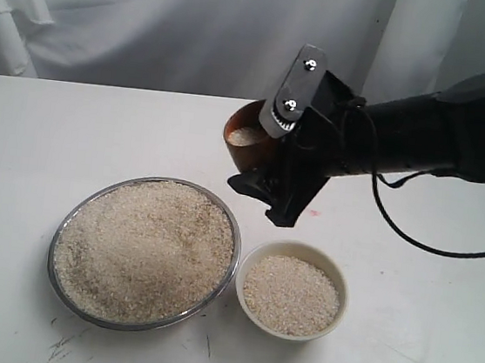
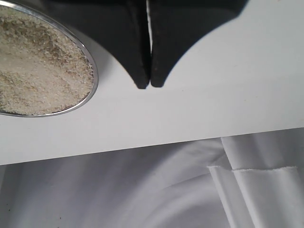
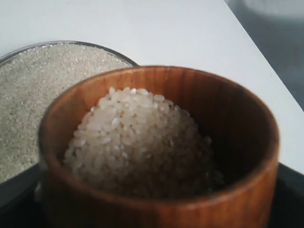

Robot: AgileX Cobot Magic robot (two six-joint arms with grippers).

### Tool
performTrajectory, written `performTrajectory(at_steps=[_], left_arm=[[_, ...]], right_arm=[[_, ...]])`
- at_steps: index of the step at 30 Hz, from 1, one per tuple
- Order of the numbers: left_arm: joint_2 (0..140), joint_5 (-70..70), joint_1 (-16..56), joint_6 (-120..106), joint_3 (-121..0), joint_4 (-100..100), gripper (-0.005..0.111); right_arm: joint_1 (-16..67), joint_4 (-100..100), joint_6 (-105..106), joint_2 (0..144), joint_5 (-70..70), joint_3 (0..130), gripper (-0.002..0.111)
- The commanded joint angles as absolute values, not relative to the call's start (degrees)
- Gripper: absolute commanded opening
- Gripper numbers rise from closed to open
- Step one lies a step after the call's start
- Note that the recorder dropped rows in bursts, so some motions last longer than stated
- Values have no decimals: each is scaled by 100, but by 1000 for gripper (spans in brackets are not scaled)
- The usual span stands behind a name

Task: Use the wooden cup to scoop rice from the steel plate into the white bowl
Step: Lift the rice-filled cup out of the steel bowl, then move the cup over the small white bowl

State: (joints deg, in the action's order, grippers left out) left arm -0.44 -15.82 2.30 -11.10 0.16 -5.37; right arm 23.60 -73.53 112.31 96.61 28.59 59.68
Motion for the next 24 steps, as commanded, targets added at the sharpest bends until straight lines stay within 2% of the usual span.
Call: performTrajectory(at_steps=[1, 16, 24], left_arm=[[0, -1524, 268, -1094, 0, -543, 0], [0, -1524, 268, -1094, 0, -543, 0], [0, -1524, 268, -1094, 0, -543, 0]], right_arm=[[2149, -7413, 11321, 9196, 2589, 5417, 0], [2100, -6966, 11421, 7988, 1251, 3717, 0], [2168, -6333, 11402, 7948, 668, 3628, 0]])
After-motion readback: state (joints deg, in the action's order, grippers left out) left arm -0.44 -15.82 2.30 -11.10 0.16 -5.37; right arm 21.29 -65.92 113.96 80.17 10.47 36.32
